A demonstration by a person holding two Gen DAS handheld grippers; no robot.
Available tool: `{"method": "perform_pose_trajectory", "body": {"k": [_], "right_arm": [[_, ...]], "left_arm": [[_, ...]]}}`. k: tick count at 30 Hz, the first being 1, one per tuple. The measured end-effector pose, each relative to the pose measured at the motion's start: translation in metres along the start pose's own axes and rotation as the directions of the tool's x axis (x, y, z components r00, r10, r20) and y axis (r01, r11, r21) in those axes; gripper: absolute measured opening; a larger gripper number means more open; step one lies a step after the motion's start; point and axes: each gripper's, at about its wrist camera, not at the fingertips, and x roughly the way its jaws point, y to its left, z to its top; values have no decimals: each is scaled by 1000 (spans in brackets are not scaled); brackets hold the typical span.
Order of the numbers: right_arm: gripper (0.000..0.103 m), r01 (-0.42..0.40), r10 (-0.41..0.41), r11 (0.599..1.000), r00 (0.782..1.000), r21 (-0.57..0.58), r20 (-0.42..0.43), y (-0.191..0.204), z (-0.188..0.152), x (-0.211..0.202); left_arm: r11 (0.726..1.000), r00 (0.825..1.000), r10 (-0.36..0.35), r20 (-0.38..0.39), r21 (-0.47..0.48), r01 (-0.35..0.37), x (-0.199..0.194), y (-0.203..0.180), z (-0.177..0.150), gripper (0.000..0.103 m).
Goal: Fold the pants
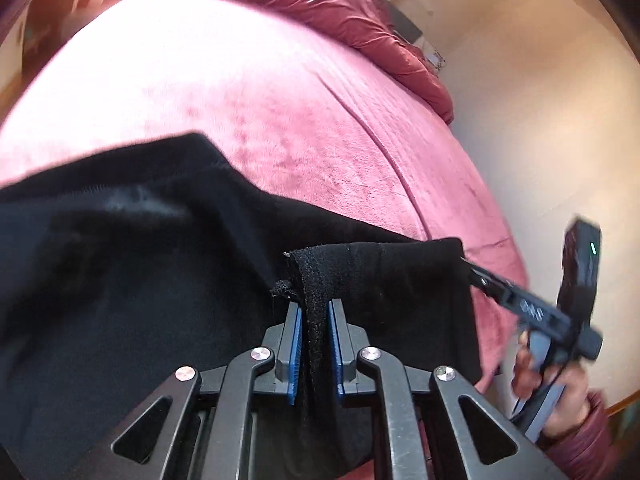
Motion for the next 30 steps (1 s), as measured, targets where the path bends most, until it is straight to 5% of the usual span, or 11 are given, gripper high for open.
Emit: {"method": "perform_pose_trajectory", "body": {"k": [3, 6, 30], "right_arm": [[57, 24, -24, 1000, 999, -12, -25, 0, -9, 27], [58, 41, -40, 999, 999, -26, 16, 5, -16, 25], [65, -25, 35, 993, 995, -114, 91, 37, -36, -29]], "left_arm": [[979, 988, 157, 6, 132, -156, 9, -17, -10, 12], [957, 971, 239, 0, 171, -236, 26, -18, -19, 12], [954, 961, 268, 66, 121, -275, 8, -31, -38, 24]]}}
